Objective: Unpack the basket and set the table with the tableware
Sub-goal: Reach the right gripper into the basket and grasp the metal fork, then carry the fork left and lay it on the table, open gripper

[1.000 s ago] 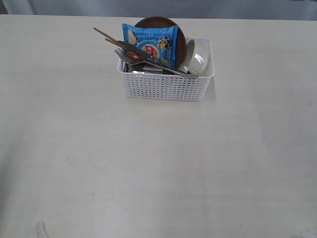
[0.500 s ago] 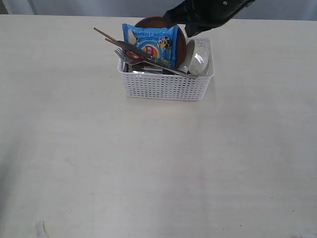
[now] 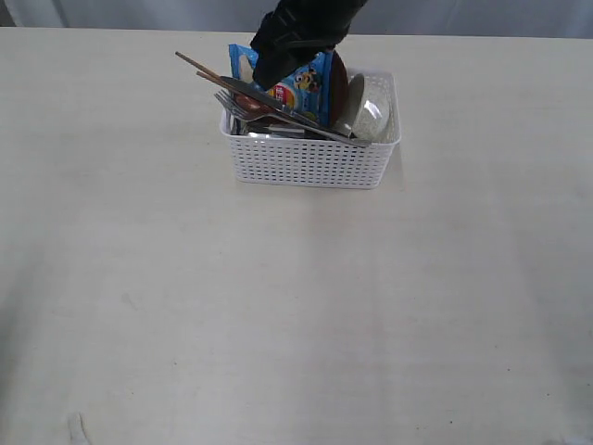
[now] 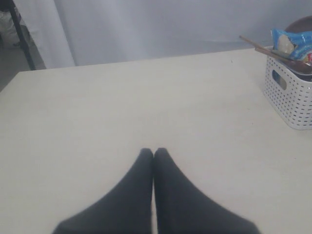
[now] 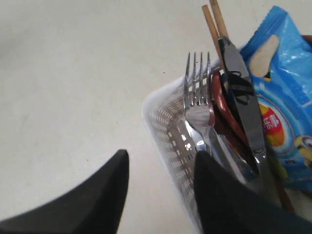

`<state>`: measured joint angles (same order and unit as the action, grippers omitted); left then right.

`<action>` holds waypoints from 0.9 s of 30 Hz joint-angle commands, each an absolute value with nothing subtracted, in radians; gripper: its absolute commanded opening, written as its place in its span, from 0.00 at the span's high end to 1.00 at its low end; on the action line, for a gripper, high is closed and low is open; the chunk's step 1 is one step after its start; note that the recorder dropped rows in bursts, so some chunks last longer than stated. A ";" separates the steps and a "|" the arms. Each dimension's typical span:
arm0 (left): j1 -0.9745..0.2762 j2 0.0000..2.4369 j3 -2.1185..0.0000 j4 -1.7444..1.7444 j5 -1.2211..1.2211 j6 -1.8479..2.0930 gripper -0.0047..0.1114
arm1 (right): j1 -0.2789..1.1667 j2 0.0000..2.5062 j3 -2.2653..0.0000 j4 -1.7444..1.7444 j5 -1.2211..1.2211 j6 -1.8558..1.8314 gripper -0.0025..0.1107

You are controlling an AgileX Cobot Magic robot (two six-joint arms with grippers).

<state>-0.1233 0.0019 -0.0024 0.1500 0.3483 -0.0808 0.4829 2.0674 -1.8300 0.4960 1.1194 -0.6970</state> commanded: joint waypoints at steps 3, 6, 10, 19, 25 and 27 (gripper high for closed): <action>-0.128 0.000 0.000 0.149 0.348 -0.083 0.96 | 0.479 2.162 -1.879 0.462 1.127 -0.734 0.53; -0.128 0.000 0.000 0.149 0.348 -0.083 0.96 | 0.479 2.199 -1.896 0.457 1.127 -0.734 0.53; -0.128 0.000 0.000 0.149 0.348 -0.083 0.96 | 0.479 2.229 -1.907 0.457 1.105 -0.734 0.53; -0.128 0.000 0.000 0.149 0.348 -0.083 0.96 | 0.479 2.250 -1.907 0.457 1.104 -0.734 0.75; -0.128 0.000 0.000 0.149 0.348 -0.083 0.96 | 0.479 2.250 -1.907 0.466 1.107 -0.734 0.98; -0.128 0.000 0.000 0.149 0.348 -0.083 0.96 | 0.479 2.250 -1.907 0.469 1.116 -0.734 0.98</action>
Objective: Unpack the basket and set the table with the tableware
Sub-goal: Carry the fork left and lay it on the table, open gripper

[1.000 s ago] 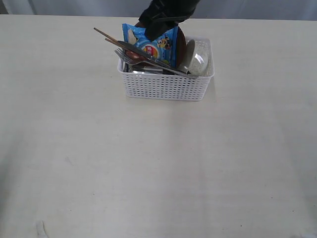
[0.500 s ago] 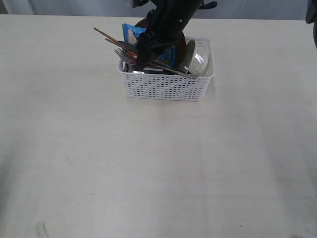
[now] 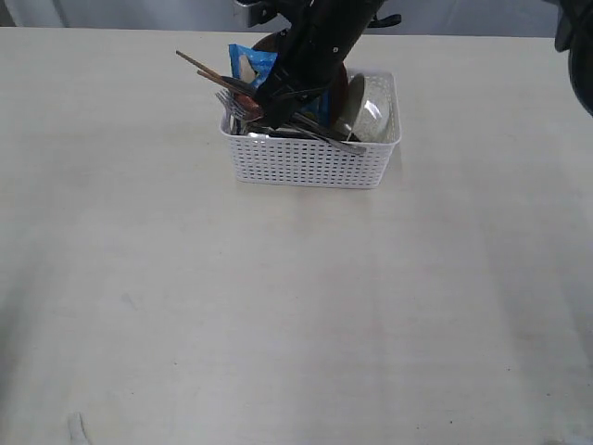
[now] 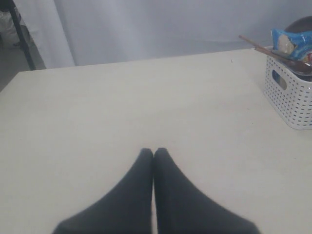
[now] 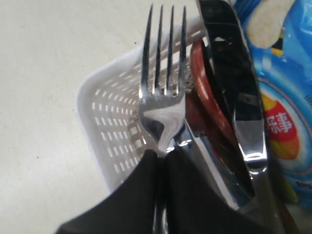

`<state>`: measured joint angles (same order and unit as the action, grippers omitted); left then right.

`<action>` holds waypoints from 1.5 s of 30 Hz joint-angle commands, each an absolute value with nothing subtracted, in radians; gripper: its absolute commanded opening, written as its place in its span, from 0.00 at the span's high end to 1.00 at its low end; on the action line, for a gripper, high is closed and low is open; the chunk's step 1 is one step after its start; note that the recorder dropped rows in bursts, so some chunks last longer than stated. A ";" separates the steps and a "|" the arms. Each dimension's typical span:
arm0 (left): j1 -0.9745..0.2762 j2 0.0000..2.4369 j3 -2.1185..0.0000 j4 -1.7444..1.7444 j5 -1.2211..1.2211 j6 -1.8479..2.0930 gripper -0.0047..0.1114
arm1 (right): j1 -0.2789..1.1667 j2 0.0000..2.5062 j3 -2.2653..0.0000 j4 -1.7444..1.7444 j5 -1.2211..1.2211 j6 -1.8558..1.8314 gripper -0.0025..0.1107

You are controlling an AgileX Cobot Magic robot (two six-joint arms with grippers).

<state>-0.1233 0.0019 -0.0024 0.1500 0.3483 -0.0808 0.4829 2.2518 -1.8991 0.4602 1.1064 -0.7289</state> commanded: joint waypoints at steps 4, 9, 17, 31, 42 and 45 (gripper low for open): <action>-0.128 0.000 0.000 0.149 0.348 -0.083 0.96 | 0.479 2.250 -1.908 0.469 1.130 -0.734 0.98; -0.128 0.000 0.000 0.149 0.348 -0.083 0.96 | 0.479 2.239 -1.941 0.469 1.188 -0.734 0.98; -0.128 0.000 0.000 0.149 0.348 -0.083 0.96 | 0.479 2.227 -2.025 0.519 1.221 -0.675 0.98; -0.128 0.000 0.000 0.151 0.348 -0.083 0.96 | 0.543 2.094 -1.949 0.620 1.221 -0.343 0.98; -0.128 0.000 0.000 0.153 0.348 -0.083 0.96 | 0.891 1.929 -1.663 0.242 0.900 0.142 0.98; -0.128 0.000 0.000 0.153 0.348 -0.083 0.96 | 1.011 1.933 -1.648 0.039 0.888 0.347 0.98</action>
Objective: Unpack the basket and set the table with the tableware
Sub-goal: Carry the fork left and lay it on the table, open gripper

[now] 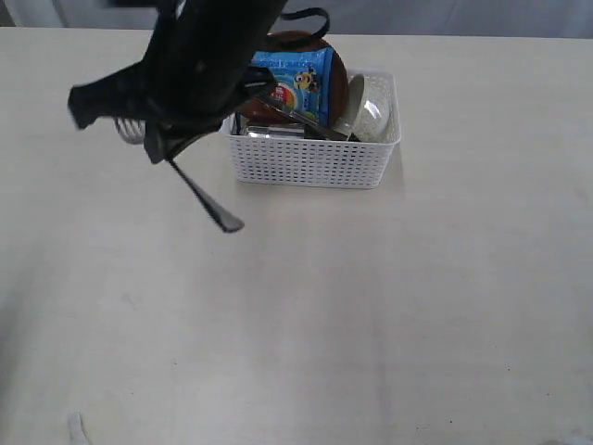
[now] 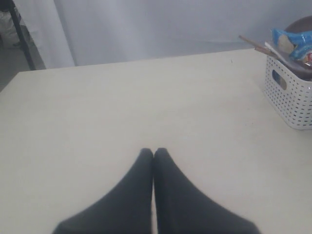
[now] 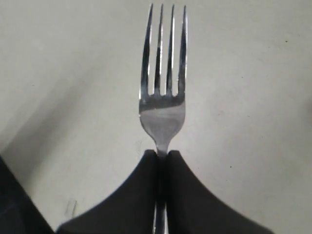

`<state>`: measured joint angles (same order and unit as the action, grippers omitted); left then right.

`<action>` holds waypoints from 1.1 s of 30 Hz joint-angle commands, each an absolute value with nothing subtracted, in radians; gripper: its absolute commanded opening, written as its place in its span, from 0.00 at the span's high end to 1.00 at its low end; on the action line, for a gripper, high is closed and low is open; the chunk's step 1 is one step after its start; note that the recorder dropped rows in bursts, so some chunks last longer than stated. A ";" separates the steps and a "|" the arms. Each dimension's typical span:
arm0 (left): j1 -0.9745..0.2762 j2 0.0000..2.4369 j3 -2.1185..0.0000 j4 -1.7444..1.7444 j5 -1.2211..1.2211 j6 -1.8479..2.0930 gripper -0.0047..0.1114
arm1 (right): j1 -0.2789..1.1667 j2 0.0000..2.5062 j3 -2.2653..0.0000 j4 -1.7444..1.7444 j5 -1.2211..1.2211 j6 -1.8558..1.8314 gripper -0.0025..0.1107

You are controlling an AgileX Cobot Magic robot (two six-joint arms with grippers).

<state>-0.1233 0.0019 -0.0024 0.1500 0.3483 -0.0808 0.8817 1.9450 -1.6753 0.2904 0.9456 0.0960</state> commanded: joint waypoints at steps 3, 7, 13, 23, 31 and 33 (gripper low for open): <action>-0.128 0.000 0.000 0.153 0.348 -0.083 0.96 | 1.099 1.949 -1.648 -0.067 0.888 0.424 0.98; -0.128 0.000 0.000 0.153 0.348 -0.083 0.96 | 1.129 1.988 -1.650 -0.102 0.845 0.665 0.98; -0.128 0.000 0.000 0.153 0.348 -0.083 0.96 | 1.129 2.117 -1.650 -0.342 0.805 1.145 0.98; -0.128 0.000 0.000 0.153 0.348 -0.083 0.96 | 1.129 2.229 -1.650 -0.366 0.705 1.320 0.98; -0.128 0.000 0.000 0.153 0.348 -0.083 0.96 | 1.129 2.269 -1.650 -0.368 0.711 1.338 0.98; -0.128 0.000 0.000 0.153 0.348 -0.083 0.96 | 1.129 2.271 -1.650 -0.366 0.711 1.338 0.98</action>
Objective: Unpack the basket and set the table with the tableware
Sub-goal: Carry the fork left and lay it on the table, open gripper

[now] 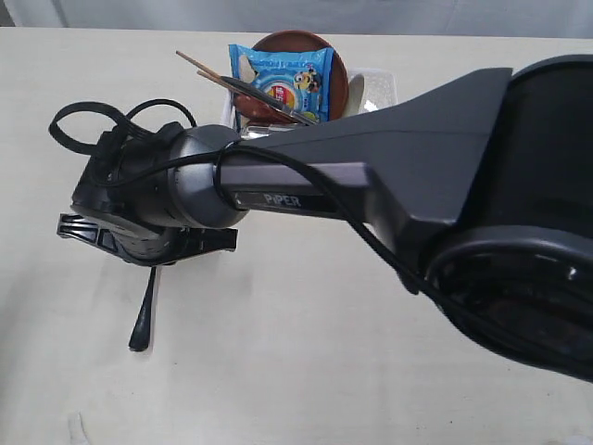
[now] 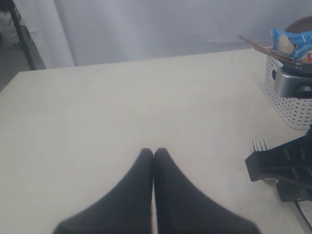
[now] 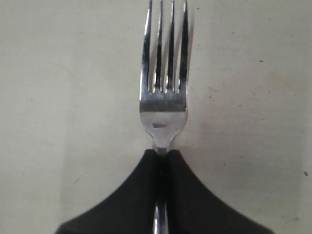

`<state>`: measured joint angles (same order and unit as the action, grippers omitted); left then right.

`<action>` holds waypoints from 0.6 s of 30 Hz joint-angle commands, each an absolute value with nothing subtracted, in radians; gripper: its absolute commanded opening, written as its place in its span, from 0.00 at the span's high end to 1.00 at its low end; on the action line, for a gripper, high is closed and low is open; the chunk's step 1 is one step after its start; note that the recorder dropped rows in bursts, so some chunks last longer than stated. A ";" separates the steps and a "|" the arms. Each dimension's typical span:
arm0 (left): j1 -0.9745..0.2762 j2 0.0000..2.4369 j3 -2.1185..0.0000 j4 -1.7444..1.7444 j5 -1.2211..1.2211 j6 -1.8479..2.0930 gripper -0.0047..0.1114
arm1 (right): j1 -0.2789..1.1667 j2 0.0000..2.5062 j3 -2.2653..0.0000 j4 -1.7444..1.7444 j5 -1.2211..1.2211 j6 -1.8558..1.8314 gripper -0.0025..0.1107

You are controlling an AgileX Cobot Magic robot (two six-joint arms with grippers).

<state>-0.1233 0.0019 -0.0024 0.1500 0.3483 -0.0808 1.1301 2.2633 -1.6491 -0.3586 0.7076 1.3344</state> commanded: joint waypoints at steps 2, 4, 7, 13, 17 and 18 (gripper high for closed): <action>-0.128 0.000 0.000 0.153 0.348 -0.083 0.96 | 1.129 2.272 -1.650 -0.369 0.711 1.340 0.98; -0.128 0.000 0.000 0.153 0.348 -0.083 0.96 | 1.129 2.273 -1.650 -0.395 0.711 1.340 0.98; -0.128 0.000 0.000 0.153 0.348 -0.083 0.96 | 1.129 2.273 -1.650 -0.478 0.696 1.340 0.98; -0.128 0.000 0.000 0.153 0.348 -0.083 0.96 | 1.129 2.283 -1.650 -0.452 0.676 1.390 0.98; -0.128 0.000 0.000 0.153 0.348 -0.083 0.96 | 1.129 2.294 -1.650 -0.447 0.672 1.392 0.98; -0.128 0.000 0.000 0.153 0.348 -0.083 0.96 | 1.129 2.296 -1.650 -0.444 0.670 1.392 0.98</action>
